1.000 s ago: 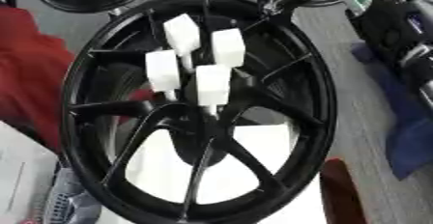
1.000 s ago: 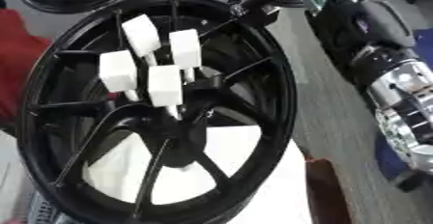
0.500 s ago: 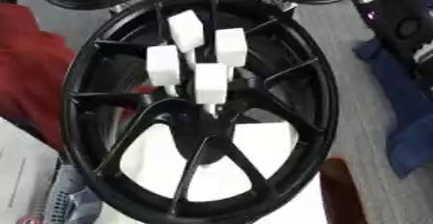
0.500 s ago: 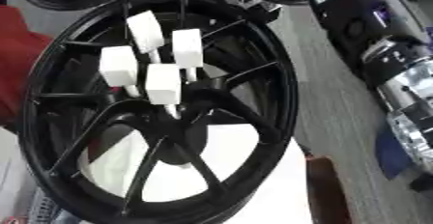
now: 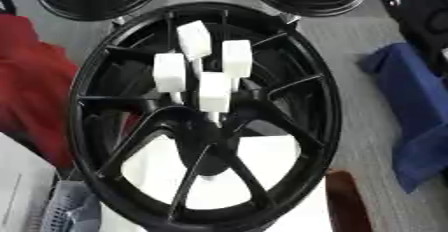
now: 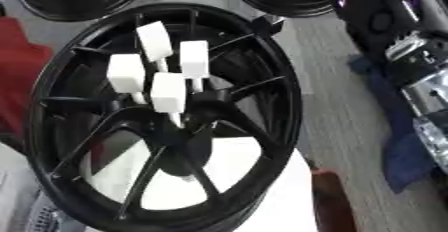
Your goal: Pull the pin out of the wheel hub.
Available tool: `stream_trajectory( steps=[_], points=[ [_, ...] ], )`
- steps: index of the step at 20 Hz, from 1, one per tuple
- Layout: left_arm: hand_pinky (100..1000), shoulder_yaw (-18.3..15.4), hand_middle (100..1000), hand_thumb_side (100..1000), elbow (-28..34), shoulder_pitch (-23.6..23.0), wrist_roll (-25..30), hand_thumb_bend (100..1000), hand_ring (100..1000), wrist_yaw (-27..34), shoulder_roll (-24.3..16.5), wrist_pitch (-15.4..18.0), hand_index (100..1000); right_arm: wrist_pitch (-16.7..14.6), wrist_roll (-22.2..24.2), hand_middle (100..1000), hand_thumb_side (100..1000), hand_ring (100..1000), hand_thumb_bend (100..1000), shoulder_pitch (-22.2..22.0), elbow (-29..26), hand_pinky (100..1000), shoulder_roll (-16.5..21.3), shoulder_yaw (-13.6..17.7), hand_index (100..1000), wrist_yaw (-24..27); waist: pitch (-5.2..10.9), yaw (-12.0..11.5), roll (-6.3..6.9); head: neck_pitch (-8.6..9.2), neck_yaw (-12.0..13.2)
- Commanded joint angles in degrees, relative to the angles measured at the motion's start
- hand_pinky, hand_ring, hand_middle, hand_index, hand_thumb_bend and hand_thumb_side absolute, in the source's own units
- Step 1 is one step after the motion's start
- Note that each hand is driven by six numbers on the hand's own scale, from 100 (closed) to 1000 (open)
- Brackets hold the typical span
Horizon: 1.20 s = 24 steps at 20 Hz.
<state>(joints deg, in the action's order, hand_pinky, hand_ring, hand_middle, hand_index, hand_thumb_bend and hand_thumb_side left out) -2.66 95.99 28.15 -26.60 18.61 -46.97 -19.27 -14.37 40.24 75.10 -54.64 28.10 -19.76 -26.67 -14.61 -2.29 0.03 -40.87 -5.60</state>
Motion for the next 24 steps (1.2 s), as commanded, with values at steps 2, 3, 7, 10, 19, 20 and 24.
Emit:
stream_trajectory(
  steps=[2,3,7,10,19,20,24],
  points=[
    [821,-0.65,799,867,0.4,-0.15,0.49,240,845,-0.36,-3.04,0.09,895,2.19,-1.25,807,601,807,100,-1.49,-7.88,880,3.03,-3.14,900,2.84,2.45,-0.01,0.01,-0.22,0.39],
    [821,-0.67,799,866,0.36,-0.37,0.55,240,845,-0.4,-3.19,0.07,895,3.31,-1.99,806,623,805,100,-2.26,-9.93,879,3.58,-4.04,900,3.15,2.63,-0.01,-0.02,-0.19,0.36],
    [821,-0.74,801,865,0.27,-1.05,0.71,242,845,-0.48,-3.71,0.05,896,9.48,-5.21,804,721,798,100,-4.41,-16.84,874,5.72,-7.48,902,5.14,2.99,0.03,0.02,0.12,0.7],
    [820,-0.66,801,867,0.14,-1.48,0.85,242,845,-0.48,-3.83,-0.08,895,13.74,-5.68,809,719,801,100,-5.11,-21.71,875,6.99,-10.19,902,6.58,2.86,0.13,0.06,-0.63,0.99],
    [820,-0.47,800,871,-0.39,-2.01,1.14,244,845,-0.36,-3.77,-0.19,895,22.65,-4.5,811,739,801,100,-5.3,-27.02,873,8.24,-14.68,898,10.83,2.14,0.57,0.05,-2.11,1.72],
    [820,-0.5,800,871,-0.45,-2.05,1.12,244,844,-0.34,-3.75,-0.18,895,23.09,-4.42,812,739,803,100,-5.35,-27.27,873,8.31,-14.86,899,10.99,2.08,0.58,0.05,-2.31,1.7],
    [821,-0.57,801,871,-0.57,-2.24,1.11,245,844,-0.23,-3.77,-0.08,895,24.36,-3.78,813,745,803,100,-5.81,-28.0,873,8.82,-15.4,898,12.04,1.89,0.66,0.05,-3.13,1.61]
  ],
)
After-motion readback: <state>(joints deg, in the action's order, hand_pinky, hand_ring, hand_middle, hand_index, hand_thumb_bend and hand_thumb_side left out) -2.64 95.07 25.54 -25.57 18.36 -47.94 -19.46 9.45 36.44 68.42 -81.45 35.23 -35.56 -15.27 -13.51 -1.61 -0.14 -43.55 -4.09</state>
